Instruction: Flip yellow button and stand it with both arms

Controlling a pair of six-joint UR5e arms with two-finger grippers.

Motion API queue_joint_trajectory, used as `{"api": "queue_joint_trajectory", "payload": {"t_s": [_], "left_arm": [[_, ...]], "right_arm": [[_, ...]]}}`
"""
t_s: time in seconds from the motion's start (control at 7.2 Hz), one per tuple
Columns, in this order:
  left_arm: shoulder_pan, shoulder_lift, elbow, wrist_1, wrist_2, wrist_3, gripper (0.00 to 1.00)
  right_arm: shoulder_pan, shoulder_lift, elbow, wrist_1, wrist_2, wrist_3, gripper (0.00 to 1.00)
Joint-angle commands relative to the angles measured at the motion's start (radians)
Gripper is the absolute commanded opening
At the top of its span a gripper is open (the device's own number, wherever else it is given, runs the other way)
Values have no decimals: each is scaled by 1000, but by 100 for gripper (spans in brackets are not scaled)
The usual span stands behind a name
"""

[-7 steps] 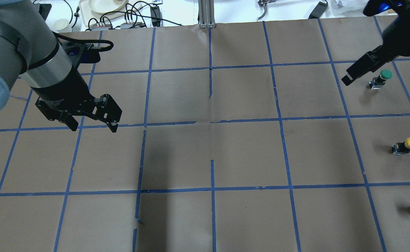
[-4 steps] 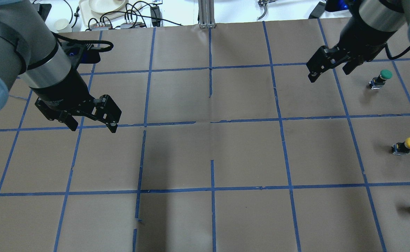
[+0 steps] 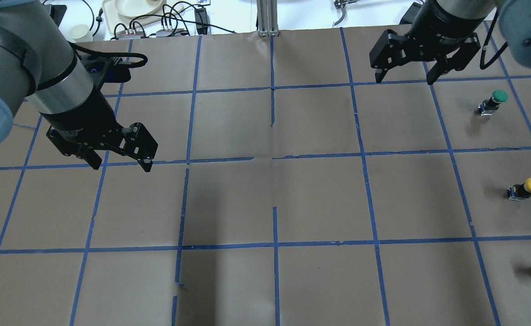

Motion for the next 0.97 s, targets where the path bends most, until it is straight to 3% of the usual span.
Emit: {"api": "queue_joint_trajectory", "payload": {"t_s": [0.0,0.83], "left_arm": [[0,-1,2,2,-1,-4,100],[0,-1,-3,36,-1,-1,100]], "right_arm": [[8,19,-30,13,-41,23,100],[8,16,-23,6,-41,19,100]]}}
